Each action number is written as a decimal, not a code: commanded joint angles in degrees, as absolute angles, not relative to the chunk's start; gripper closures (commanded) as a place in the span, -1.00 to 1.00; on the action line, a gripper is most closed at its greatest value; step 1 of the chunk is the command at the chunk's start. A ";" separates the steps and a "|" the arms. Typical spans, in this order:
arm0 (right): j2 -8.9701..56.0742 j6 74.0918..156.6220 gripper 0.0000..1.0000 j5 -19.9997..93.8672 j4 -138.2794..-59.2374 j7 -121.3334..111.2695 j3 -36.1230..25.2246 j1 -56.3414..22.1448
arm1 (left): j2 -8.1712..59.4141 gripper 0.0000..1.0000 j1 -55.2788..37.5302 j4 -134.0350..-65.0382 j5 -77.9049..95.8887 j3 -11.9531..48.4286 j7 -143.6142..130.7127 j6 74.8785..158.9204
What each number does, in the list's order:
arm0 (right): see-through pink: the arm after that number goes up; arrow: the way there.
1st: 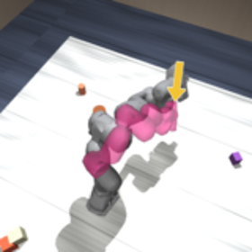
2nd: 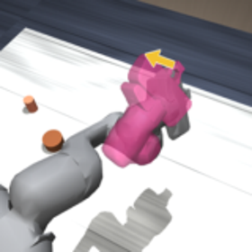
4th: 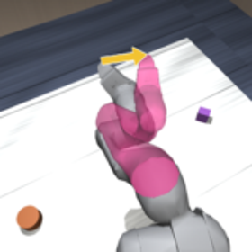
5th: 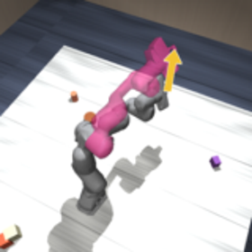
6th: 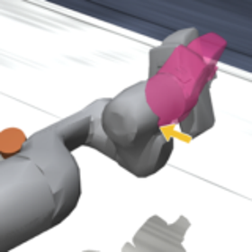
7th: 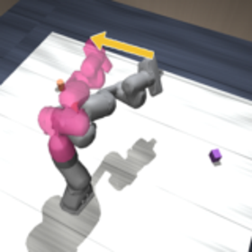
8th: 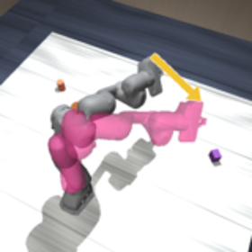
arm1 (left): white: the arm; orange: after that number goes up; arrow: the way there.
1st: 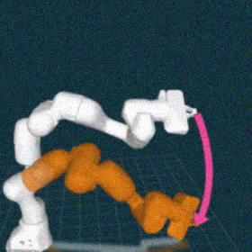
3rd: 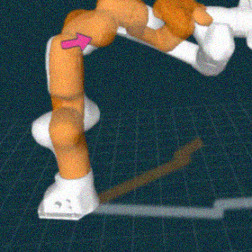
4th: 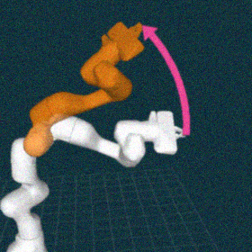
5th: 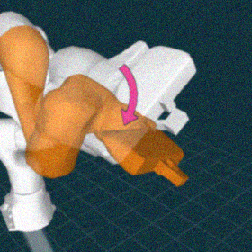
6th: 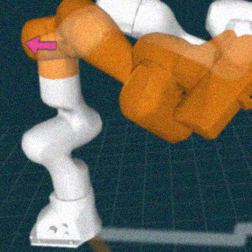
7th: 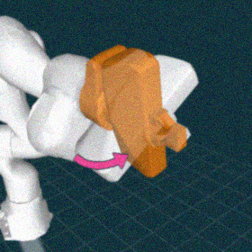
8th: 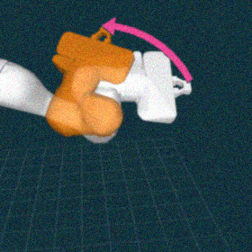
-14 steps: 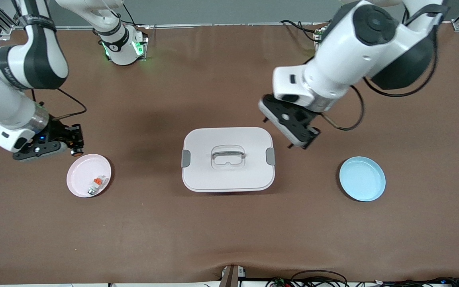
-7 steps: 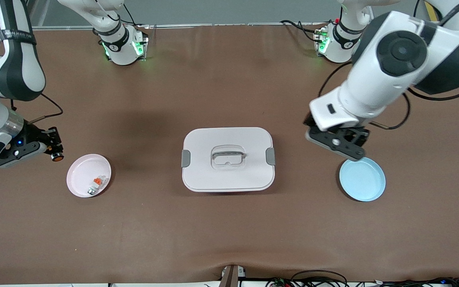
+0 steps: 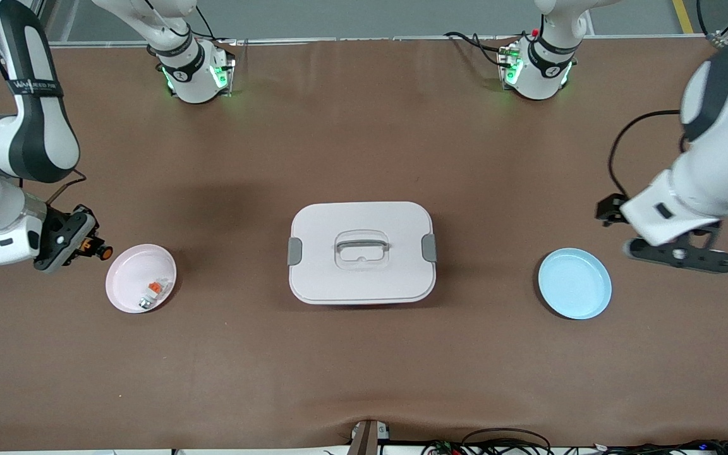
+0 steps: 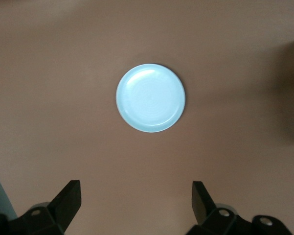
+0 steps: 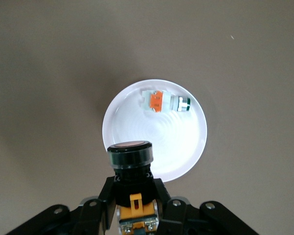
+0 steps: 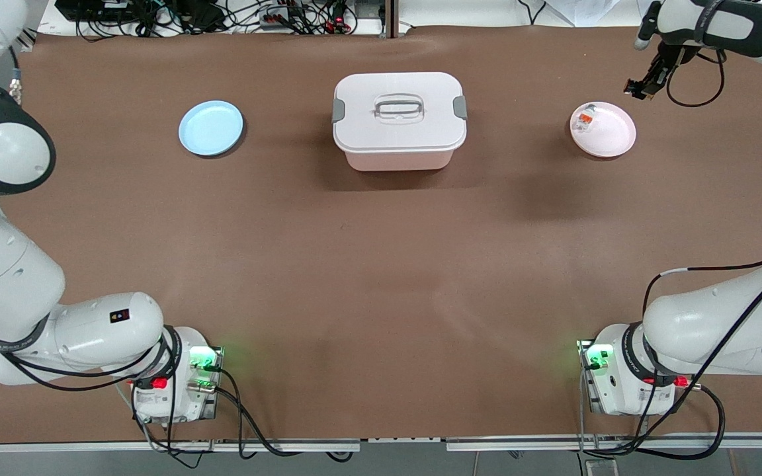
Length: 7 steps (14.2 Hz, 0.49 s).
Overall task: Transfer orange switch to right arm and place
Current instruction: 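Carry the switch to the white plate while the left gripper withdraws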
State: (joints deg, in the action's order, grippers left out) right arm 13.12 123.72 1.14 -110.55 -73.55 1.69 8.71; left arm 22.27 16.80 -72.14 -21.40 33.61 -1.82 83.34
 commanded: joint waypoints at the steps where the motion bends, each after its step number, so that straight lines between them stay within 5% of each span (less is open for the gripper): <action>1: 16.60 127.24 1.00 1.23 -109.34 -84.69 2.20 9.49 | 22.15 -1.00 19.33 -72.60 -22.32 34.10 -0.01 83.14; 7: 25.21 135.60 1.00 6.93 -109.16 -98.86 2.29 12.04 | 21.97 -1.00 26.36 -73.21 -20.93 32.78 3.51 81.30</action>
State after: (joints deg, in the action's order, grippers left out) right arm 22.96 134.54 4.16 -110.48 -94.06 1.59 10.70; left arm 23.20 23.56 -72.65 -21.43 32.24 1.54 82.72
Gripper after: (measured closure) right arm 0.639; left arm 0.000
